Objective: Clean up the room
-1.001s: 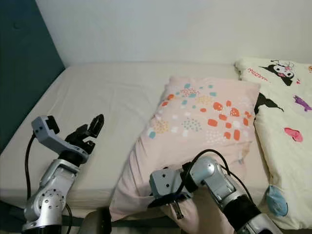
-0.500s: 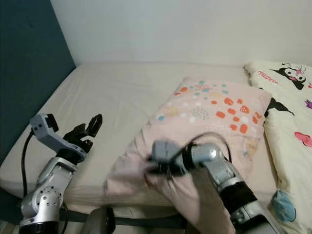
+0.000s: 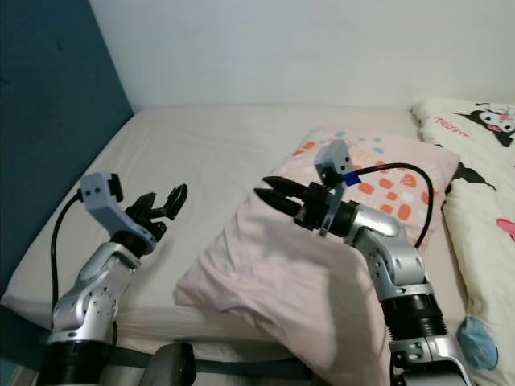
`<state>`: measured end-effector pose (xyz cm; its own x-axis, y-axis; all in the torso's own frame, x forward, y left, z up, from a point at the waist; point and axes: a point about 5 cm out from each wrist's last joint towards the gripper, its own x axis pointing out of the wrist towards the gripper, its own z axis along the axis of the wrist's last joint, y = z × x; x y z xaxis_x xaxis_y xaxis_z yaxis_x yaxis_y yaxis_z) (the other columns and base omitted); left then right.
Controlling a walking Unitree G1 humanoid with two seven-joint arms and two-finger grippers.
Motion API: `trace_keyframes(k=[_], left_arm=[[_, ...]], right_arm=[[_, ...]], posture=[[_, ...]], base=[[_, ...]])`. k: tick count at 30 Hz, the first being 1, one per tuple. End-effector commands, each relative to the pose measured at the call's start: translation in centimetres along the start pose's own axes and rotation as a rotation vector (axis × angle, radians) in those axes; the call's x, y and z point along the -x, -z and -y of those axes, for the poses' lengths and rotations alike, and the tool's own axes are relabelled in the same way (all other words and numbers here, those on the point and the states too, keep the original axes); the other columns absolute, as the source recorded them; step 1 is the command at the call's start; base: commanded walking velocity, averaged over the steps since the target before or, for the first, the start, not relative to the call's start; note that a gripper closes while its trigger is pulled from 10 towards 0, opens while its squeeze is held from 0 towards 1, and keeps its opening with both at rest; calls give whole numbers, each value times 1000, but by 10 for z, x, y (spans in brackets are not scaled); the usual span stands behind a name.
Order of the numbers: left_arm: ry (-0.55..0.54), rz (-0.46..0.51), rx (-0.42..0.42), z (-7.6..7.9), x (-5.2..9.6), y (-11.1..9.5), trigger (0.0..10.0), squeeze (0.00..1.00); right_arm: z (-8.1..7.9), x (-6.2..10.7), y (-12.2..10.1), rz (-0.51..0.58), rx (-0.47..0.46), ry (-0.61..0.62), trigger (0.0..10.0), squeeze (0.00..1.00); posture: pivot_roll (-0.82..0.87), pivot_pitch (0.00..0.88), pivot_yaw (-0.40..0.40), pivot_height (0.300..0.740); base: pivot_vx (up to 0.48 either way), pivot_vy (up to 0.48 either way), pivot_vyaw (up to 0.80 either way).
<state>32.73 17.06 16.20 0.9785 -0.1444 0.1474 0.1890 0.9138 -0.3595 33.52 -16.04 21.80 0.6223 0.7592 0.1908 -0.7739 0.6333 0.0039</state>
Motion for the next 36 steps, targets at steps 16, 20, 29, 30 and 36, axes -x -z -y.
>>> trace_keyframes(k=[16,20,29,30,36], left_arm=[[272,-247,184,12,-51,31,10000,1000],[327,-307,178,17,-51,39,10000,1000],[422,-402,150,33,-52,56,10000,0],[415,-408,138,34,-51,58,10000,0],[388,-444,68,37,-48,71,10000,0]], right_arm=[[38,110,75,-147,-221,1285,10000,1000],[36,109,74,-124,-268,1284,10000,1000],[57,136,59,-445,-135,1337,10000,0],[60,143,59,-476,-130,1354,10000,0],[67,161,67,-644,-100,1261,10000,0]], posture=[[1,153,50,572],[-10,158,50,572],[-15,157,31,572],[-15,157,31,572],[-12,152,25,572]], base=[[0,0,0],[0,0,0],[0,0,0],[0,0,0],[0,0,0]])
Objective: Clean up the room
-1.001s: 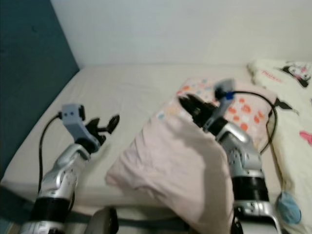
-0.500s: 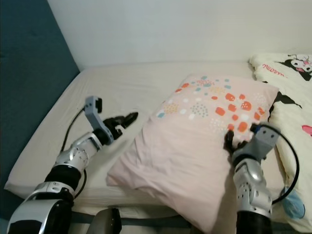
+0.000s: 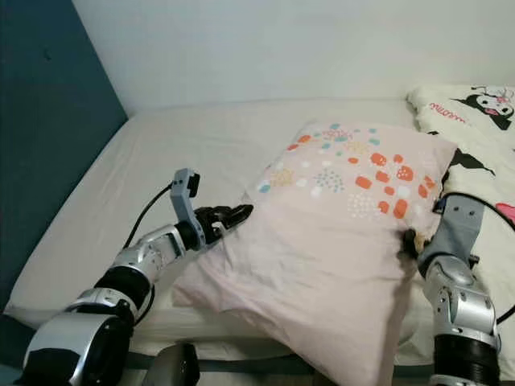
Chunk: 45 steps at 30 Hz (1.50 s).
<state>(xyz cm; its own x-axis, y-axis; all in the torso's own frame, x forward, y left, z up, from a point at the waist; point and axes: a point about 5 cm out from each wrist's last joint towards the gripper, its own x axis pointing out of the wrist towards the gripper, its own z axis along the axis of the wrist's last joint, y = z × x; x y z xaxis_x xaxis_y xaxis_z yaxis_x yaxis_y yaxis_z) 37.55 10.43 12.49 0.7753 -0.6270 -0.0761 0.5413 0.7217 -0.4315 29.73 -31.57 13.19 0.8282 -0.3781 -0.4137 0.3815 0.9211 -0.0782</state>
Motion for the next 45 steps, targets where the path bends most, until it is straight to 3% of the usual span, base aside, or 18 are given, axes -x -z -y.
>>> trace_keyframes(k=[1,6,10,16,21,25,26,32,37,38,42,45], left_arm=[[-46,-56,-31,-2,1,13,10000,0],[-146,-103,-74,-8,5,27,10000,0],[-54,-130,-9,0,4,40,10000,0],[38,-190,14,7,5,53,10000,0],[-64,-175,96,3,4,54,10000,0],[-119,-167,143,0,3,52,10000,0],[-141,-156,171,-1,3,50,10000,1000],[-188,-70,306,-5,0,34,10000,1000],[-212,-59,325,-10,2,28,10000,1000],[-239,-54,295,-15,5,27,10000,39],[-234,-55,260,-16,7,29,10000,0],[-157,-104,190,-8,5,37,10000,0]], right_arm=[[4,-4,10,-56,45,-20,10000,0],[9,-6,3,-37,54,-8,10000,0],[3,-9,1,-23,43,-37,10000,0],[-9,-16,5,-31,-8,-106,10000,0],[-22,-17,10,-71,-94,-168,10000,0],[-24,-17,12,-73,-80,-176,10000,0],[-25,-17,13,-74,-78,-179,10000,0],[-27,-14,19,-90,-69,-207,10000,0],[-27,-11,25,-106,-66,-218,10000,0],[-27,-10,27,-111,-66,-219,10000,0],[-27,-9,28,-113,-65,-223,10000,0],[-28,-9,28,-113,-65,-226,10000,0]], posture=[[-12,151,24,572],[-11,147,23,572],[-8,144,24,572],[-3,143,24,572],[2,144,20,572],[-1,147,23,572],[-1,147,23,572],[-19,162,41,572],[-23,164,49,572],[-24,164,52,572],[-24,164,52,572],[-23,165,55,572]], base=[[0,0,0],[0,0,0],[0,0,0],[0,0,0],[0,0,0],[0,0,0],[0,0,0],[0,0,0],[0,0,0],[0,0,0],[0,0,0],[0,0,0]])
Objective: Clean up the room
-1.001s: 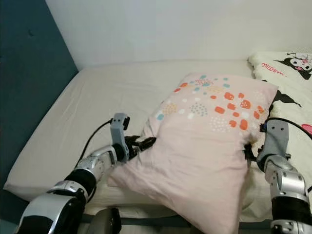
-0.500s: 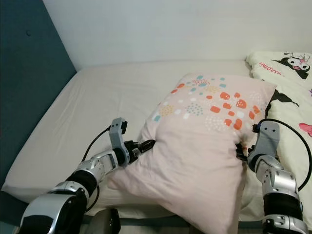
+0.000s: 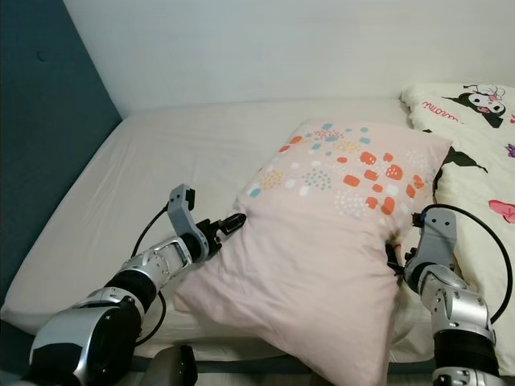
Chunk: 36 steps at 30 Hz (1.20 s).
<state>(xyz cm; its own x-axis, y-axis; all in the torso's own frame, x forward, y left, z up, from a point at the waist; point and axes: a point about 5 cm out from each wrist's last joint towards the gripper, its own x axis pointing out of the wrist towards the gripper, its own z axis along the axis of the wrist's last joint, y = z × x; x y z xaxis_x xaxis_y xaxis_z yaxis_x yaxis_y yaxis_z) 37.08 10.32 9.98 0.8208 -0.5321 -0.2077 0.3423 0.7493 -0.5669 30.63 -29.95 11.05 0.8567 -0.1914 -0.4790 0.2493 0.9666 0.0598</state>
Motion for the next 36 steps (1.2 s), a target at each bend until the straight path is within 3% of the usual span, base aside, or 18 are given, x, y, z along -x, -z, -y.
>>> trace_keyframes(k=[1,2,3,4,5,6,7,9,18,25,30,32,33,36], left_arm=[[34,-68,-26,0,2,18,10000,0],[90,-105,-61,6,1,27,10000,220],[127,-129,-80,10,0,34,10000,545],[127,-129,-80,10,0,34,10000,545],[150,-144,-90,15,-1,39,7216,576],[150,-144,-90,15,-1,39,7216,576],[174,-149,-84,20,-3,44,0,498],[189,-127,-27,26,-6,47,0,337],[203,-66,49,28,-8,36,0,302],[199,17,71,16,-1,16,0,310],[272,36,23,5,11,4,0,310],[363,20,-10,-3,26,-2,0,267],[363,20,-10,-3,26,-2,0,267],[466,6,-47,-10,57,-7,0,196]], right_arm=[[-8,-1,12,-42,-6,-39,10000,0],[-10,-1,12,-40,-5,-45,10000,0],[-11,-1,12,-39,-4,-49,10000,0],[-11,-1,12,-39,-4,-49,10000,0],[-13,-1,12,-39,-2,-54,10000,0],[-13,-1,12,-39,-2,-54,10000,0],[-15,-2,12,-39,-3,-60,10000,0],[-18,-2,12,-38,-3,-68,10000,0],[-19,-5,9,-29,-7,-69,10000,0],[-23,-10,3,-11,-4,-65,10000,0],[-30,-16,-4,14,17,-70,10000,0],[-40,-21,-13,34,35,-97,10000,0],[-40,-21,-13,34,35,-97,10000,0],[-58,-27,-25,64,63,-149,10000,0]], posture=[[-21,165,54,572],[-21,165,54,572],[-18,166,51,572],[-18,166,51,572],[-17,165,51,572],[-17,165,51,572],[-17,165,51,572],[-17,165,51,572],[-4,157,50,572],[0,153,49,572],[2,148,49,572],[8,146,47,572],[8,146,47,572],[13,148,42,572]], base=[[0,0,0],[0,0,0],[0,0,0],[0,0,0],[0,0,0],[0,0,0],[0,0,0],[0,0,0],[0,0,0],[0,0,0],[0,0,0],[0,0,0],[0,0,0],[0,0,0]])
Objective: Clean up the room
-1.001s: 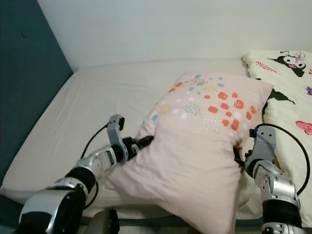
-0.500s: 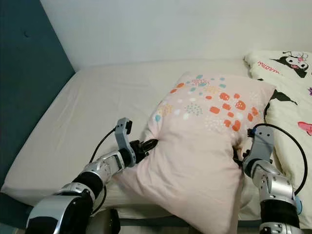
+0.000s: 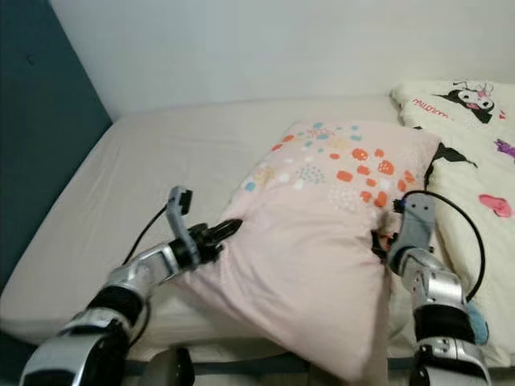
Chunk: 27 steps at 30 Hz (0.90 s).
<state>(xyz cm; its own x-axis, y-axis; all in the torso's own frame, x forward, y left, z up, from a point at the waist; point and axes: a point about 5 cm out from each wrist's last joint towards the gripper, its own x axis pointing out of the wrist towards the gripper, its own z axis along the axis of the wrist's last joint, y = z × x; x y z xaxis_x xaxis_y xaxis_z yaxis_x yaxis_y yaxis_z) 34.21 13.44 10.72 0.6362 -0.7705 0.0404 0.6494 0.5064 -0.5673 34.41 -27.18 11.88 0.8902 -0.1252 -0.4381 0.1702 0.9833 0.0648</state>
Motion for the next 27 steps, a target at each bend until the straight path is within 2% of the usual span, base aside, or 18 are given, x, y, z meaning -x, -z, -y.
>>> trace_keyframes(k=[1,2,4,6,7,8,13,15,16,18,21,22,23,24,25,27], left_arm=[[92,-25,-5,7,20,-3,0,196],[114,-28,0,10,29,-4,0,157],[114,-28,0,10,29,-4,0,157],[153,-57,-4,19,47,-2,0,90],[173,-85,-5,24,58,0,0,4],[186,-107,-7,29,67,3,0,0],[195,-121,-4,33,73,5,0,0],[213,-133,20,45,87,8,0,0],[213,-133,20,45,87,8,0,0],[212,-134,27,54,94,9,0,0],[176,-134,-7,55,92,12,0,0],[91,-119,-54,51,87,16,0,0],[91,-119,-54,51,87,16,0,0],[36,-95,-76,50,83,17,0,0],[-9,-60,-73,50,80,16,9137,820],[-30,-37,-63,50,78,16,9137,820]], right_arm=[[-24,-7,-8,27,36,-85,10000,0],[-30,-8,-11,35,46,-98,10000,0],[-30,-8,-11,35,46,-98,10000,0],[-41,-11,-17,50,66,-131,10000,0],[-48,-13,-22,61,81,-156,10000,0],[-55,-14,-25,71,92,-178,10000,0],[-60,-15,-29,81,102,-194,10000,0],[-76,-16,-37,112,105,-253,10000,0],[-76,-16,-37,112,105,-253,10000,0],[-87,-16,-41,132,106,-297,10000,0],[-88,-16,-40,130,121,-299,10000,0],[-85,-16,-39,126,142,-287,10000,0],[-85,-16,-39,126,142,-287,10000,0],[-81,-16,-37,121,155,-275,10000,0],[-72,-14,-36,114,160,-258,10000,0],[-66,-13,-35,110,161,-248,10000,0]], posture=[[13,148,42,572],[20,149,36,572],[20,149,36,572],[30,150,27,572],[33,148,22,572],[36,148,19,572],[37,148,18,572],[45,142,12,572],[45,142,12,572],[48,142,13,572],[57,139,0,572],[59,139,-5,572],[59,139,-5,572],[62,137,-7,572],[57,133,-3,572],[57,133,-3,572]], base=[[0,0,0],[0,0,0],[0,0,0],[0,0,0],[0,0,0],[0,0,0],[0,0,0],[0,0,0],[0,0,0],[0,0,0],[0,0,0],[0,0,0],[0,0,0],[0,0,0],[0,0,0],[0,0,0]])
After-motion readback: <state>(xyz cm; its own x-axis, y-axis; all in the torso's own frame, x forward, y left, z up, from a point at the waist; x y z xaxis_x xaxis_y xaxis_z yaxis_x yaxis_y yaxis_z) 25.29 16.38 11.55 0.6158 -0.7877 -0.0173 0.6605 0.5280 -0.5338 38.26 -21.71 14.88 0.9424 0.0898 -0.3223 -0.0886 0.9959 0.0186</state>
